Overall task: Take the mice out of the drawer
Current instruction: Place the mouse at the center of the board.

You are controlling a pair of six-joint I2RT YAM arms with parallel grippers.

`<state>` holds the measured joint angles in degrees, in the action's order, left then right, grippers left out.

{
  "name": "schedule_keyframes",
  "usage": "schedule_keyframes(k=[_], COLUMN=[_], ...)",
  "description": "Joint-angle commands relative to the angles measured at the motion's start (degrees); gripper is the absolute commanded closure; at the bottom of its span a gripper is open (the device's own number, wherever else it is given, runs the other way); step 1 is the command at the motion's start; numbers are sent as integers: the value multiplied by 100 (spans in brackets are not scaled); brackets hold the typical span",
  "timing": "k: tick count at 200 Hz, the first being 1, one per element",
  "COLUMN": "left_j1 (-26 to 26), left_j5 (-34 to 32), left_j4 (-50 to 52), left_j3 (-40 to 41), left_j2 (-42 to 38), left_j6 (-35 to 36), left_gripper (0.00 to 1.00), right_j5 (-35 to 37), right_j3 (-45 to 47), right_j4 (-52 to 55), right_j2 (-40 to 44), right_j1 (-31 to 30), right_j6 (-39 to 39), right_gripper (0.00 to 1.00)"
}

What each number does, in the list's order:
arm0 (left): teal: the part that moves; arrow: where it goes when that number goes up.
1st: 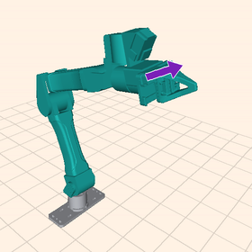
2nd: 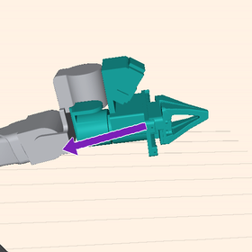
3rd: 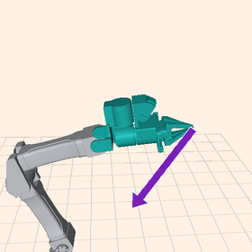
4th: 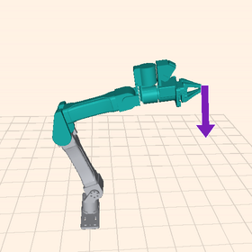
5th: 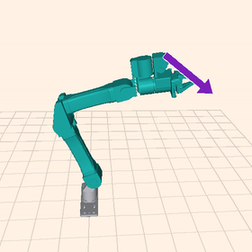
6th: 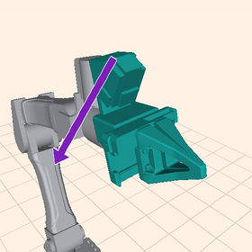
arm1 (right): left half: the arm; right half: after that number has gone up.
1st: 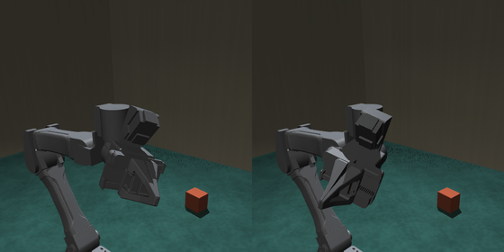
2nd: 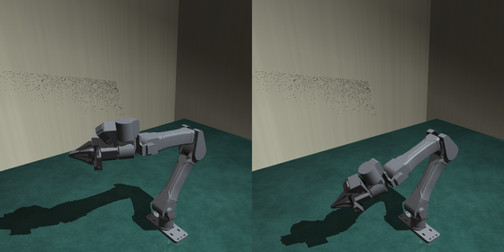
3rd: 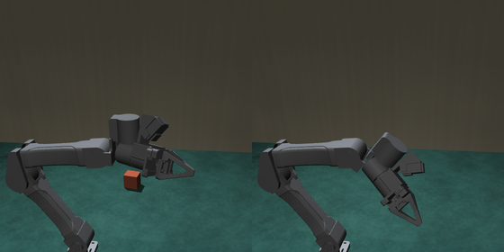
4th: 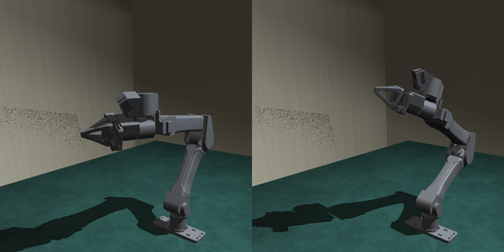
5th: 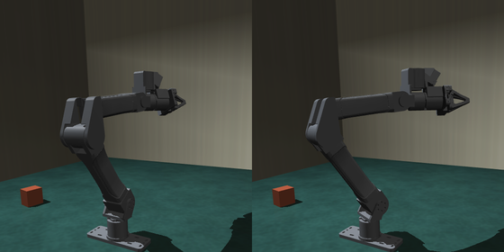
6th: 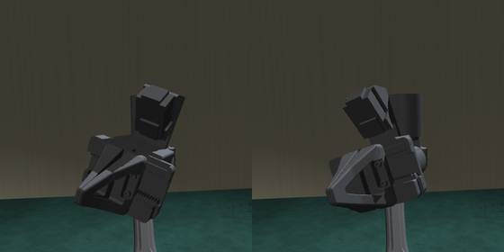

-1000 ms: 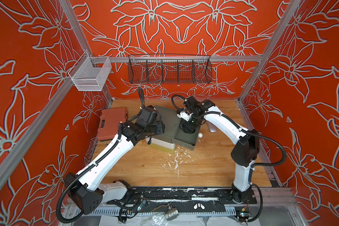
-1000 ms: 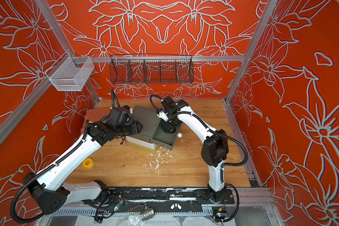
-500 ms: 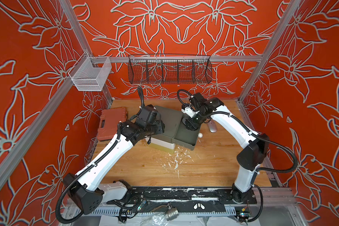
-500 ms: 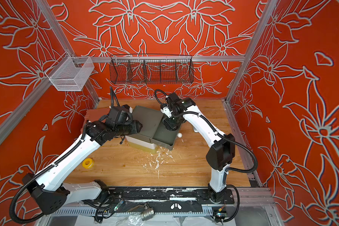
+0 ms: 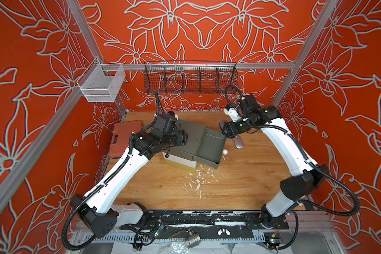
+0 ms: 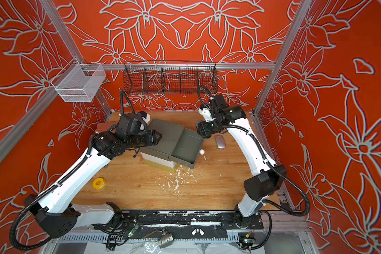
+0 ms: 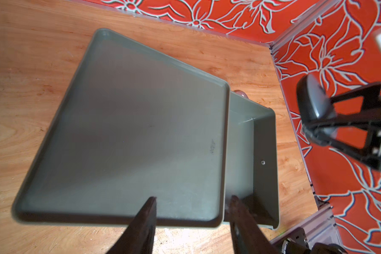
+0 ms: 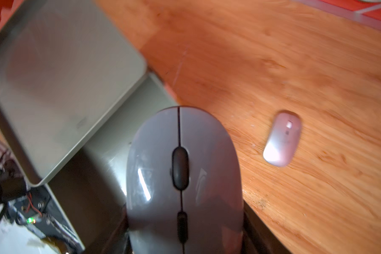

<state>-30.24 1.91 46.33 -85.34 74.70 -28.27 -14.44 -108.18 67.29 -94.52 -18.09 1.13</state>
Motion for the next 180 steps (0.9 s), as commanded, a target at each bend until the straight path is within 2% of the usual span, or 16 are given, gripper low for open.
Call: schedule_keyframes(k=[1, 48, 98, 126, 180], left_j1=[33, -61, -414, -565, -597], left_j5=[514, 811, 582, 408, 139], left_j4=[151, 279, 315, 190, 107], left_j3=[-258, -629, -912, -949, -836], left_j2=[263, 764, 1153, 1233, 1199], left_j6=[281, 514, 592, 470, 329], left_gripper=[48, 46, 45, 45, 45], right_j5=[116, 532, 782, 552, 693], right_j3=[144, 804, 1345, 1432, 1490], right_j4=[10, -689, -1614, -1928, -2293], right_j2=[17, -341, -1009, -1431, -2053], right_j1=[384, 906, 913, 947, 882], right_j6=[309, 539, 799, 912, 1051], right_gripper=[40, 40, 40, 39, 39])
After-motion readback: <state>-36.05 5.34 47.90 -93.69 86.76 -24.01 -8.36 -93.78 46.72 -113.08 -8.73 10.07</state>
